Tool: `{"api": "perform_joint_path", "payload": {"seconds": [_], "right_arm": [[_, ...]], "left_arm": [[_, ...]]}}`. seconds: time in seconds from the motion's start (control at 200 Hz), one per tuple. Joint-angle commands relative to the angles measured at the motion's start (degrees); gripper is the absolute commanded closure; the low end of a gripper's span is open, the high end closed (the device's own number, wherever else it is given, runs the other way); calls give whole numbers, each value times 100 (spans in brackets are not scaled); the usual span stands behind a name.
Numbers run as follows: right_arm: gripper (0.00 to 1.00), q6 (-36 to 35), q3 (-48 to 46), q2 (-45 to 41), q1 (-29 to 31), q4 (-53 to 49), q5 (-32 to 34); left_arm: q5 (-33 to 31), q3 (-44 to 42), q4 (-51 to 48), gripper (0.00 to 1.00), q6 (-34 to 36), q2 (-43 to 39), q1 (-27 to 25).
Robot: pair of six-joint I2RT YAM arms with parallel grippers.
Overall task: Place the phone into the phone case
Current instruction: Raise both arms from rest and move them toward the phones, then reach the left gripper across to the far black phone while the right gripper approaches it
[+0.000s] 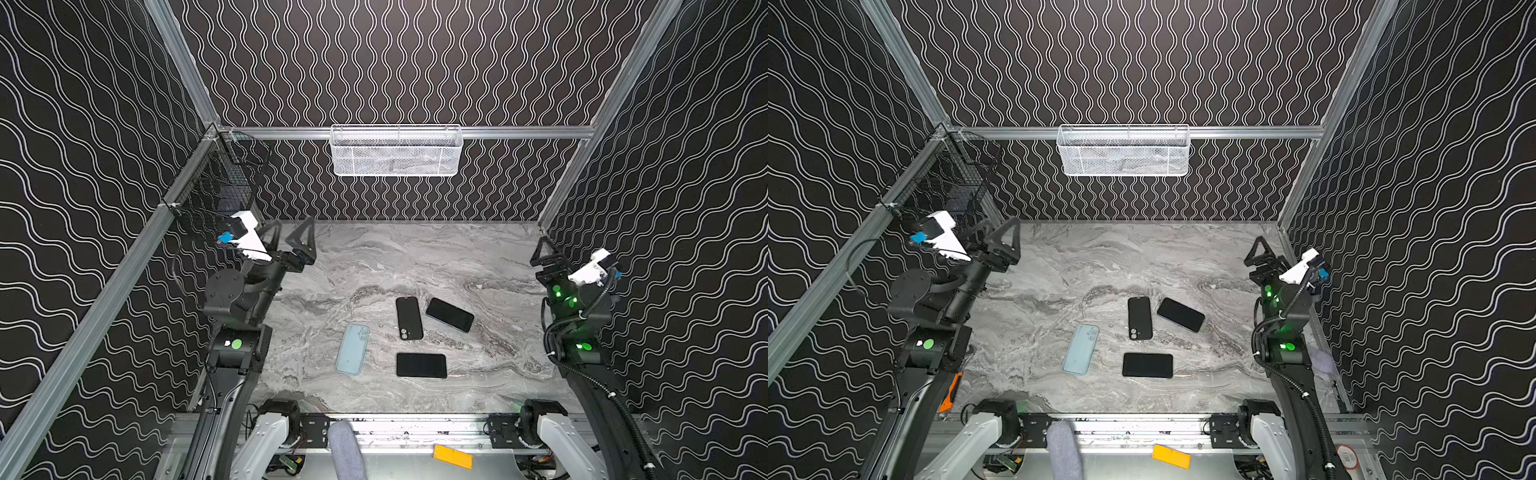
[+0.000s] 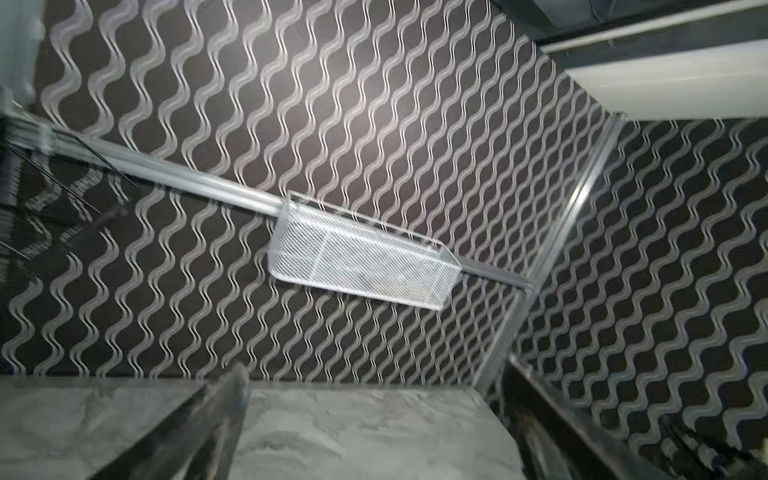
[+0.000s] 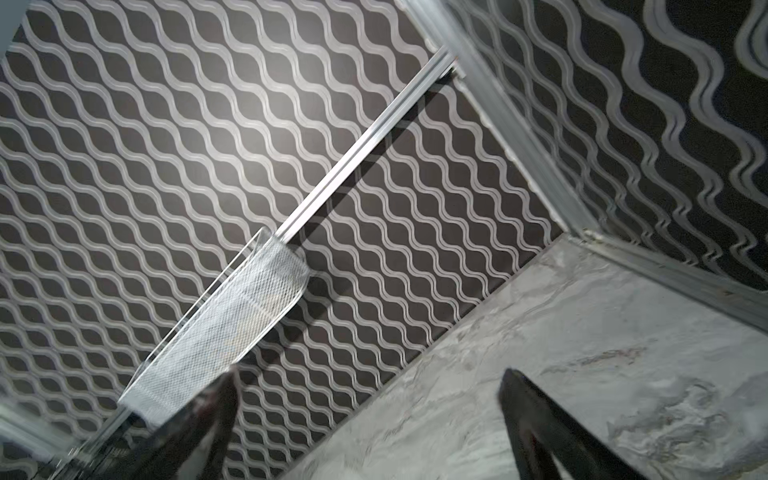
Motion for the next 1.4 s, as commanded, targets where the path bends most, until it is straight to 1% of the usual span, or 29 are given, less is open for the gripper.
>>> {"api": "perform_joint_path", "payload": {"seconds": [0.0,0.05,0.085,0.12,0.155,0.19,0.225,0.265,0.305,0.335,0.365,0.435,0.48,0.541,0.626,0.691,0.706,0.776,0.846,0.931,0.966,1.026,1.106,1.181,1.241,1.251,1.316,1.361,1.396], "right_arm": [[1,-513,673,271,155,-1391,-936],[1,-614,883,483,342,-1884,-964],[0,-686,987,636,490,-2160,-976],[0,-775,1082,797,686,-2432,-898],[0,-892,1175,958,935,-2741,-715],[0,-1032,1264,1115,1284,-3040,-408],[0,-1159,1397,1261,1626,-3357,-34],[0,-1304,1549,1453,1977,-3703,361],[0,-1407,1742,1640,2237,-4039,627],[0,-1452,1777,1825,2368,-4288,711],[1,-1490,2041,1963,2452,-4533,717],[1,-1556,2233,2237,2528,-4948,648],[1,-1589,2303,2357,2569,-5143,676],[1,-1660,2347,2484,2619,-5354,688],[1,-1706,2427,2698,2667,-5647,669],[0,-1715,2471,2847,2693,-5760,534],[1,-1705,2477,2884,2845,-5770,496],[1,-1785,2500,3033,3110,-5751,331],[0,-1871,2563,3265,3313,-5864,559],[1,-1958,2580,3651,3319,-5973,642],[0,-1914,2589,3802,3318,-6015,670],[1,-1764,2634,4005,3320,-6038,532],[0,-1335,2510,3989,3284,-5872,501],[0,-839,2212,3726,3079,-5621,398],[0,-540,1906,3428,2772,-5394,66],[0,-481,1865,3379,2598,-5354,15],[0,-88,1391,3010,1999,-5237,-356],[1,100,1125,2720,1656,-5128,-599],[0,222,933,2484,1439,-5080,-634]], "left_arm": [[1006,311,-1308,1,-63,215,-89],[974,434,-1927,1,166,291,-298],[829,514,-2409,1,544,319,-532],[372,565,-2907,2,911,320,-909],[-411,555,-3336,1,1223,304,-1324],[-1132,522,-3683,2,1482,315,-1868],[-1704,454,-3959,2,1656,357,-2323],[-2186,360,-4208,3,1729,437,-2757],[-2472,241,-4361,4,1760,526,-3133],[-2691,152,-4475,4,1700,590,-3362],[-2915,37,-4516,4,1637,638,-3616],[-3299,-295,-4417,5,1627,667,-4020],[-3668,-393,-4418,5,1597,679,-4225],[-3935,-375,-4510,5,1610,721,-4342],[-4238,-373,-4578,5,1528,741,-4367],[-4234,-381,-4605,5,1480,743,-4374],[-4223,-394,-4599,5,1472,730,-4376],[-4218,-434,-4580,5,1468,673,-4378],[-4228,-468,-4536,5,1438,608,-4376],[-4025,-512,-4417,4,1485,567,-4377],[-3927,-516,-4371,4,1511,569,-4377],[-3734,-505,-4327,4,1539,610,-4377],[-3402,-501,-4266,3,1591,686,-4378],[-2940,-509,-4120,2,1599,715,-4378],[-2486,-453,-3977,1,1521,757,-4382],[-2437,-424,-3964,1,1501,783,-4382],[-2038,-115,-3936,1,1355,988,-4376],[-1794,209,-3884,1,1244,1236,-4378],[-1639,475,-3873,2,1147,1449,-4376]]}}
